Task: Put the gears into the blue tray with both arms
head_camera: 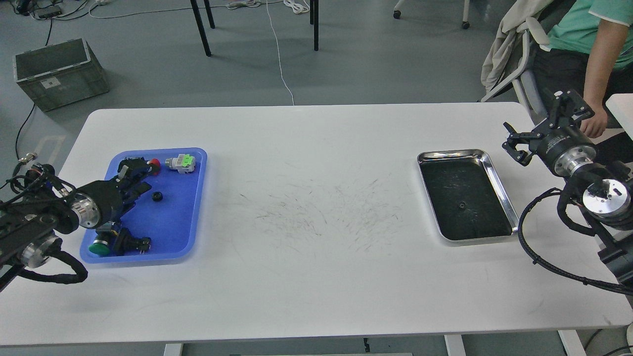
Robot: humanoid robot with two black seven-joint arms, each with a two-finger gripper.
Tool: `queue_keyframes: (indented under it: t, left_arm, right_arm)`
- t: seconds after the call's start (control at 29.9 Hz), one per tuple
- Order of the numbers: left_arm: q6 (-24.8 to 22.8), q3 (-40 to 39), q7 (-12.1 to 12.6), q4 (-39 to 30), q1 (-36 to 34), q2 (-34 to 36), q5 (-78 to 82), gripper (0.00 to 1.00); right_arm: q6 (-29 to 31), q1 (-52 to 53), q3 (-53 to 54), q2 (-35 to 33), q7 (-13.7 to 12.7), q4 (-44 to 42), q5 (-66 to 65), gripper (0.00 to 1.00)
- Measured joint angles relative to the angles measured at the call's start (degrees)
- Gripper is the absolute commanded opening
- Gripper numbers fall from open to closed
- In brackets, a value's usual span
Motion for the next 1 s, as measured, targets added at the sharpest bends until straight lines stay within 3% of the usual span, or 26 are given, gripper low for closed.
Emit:
queue_keyframes:
  t: [0.4,0.57,0.74,0.9,1.0]
  left_arm:
    - [-0.31,-4.88,-1.18,-1.01,-3.19,2.26,-0.08,0.98]
    - [0.22,-14.24,-3.27,-3.2,-3.59,-0.69,-0.64,0.98]
    - [0.51,-23.37,-3.44,-3.2,-7.62,-6.83,-1.76,0.98]
    - [3.49,-26.13,-2.58,2.44,-12.83,-12.59,-6.44,0.98]
    - [3.79,-26.19,-2.58,11.61,-15.78,-17.43,-10.77,0.98]
  right_arm:
    - [0.0,0.01,0.22,0.07,0.0,0.0,0.0,0.97]
    - [0.0,0.3,0.71,0.07,0.0,0.05,0.0,0.97]
    - [0.0,0.99,0.86,0.07,-0.06,0.39,0.05,0.98]
    - [0.29,1.72,0.91,-0.1,-0.12,1.79,0.16,0.98]
    - [0.3,1.83,0.74,-1.57,-0.42,5.7,0.16,0.98]
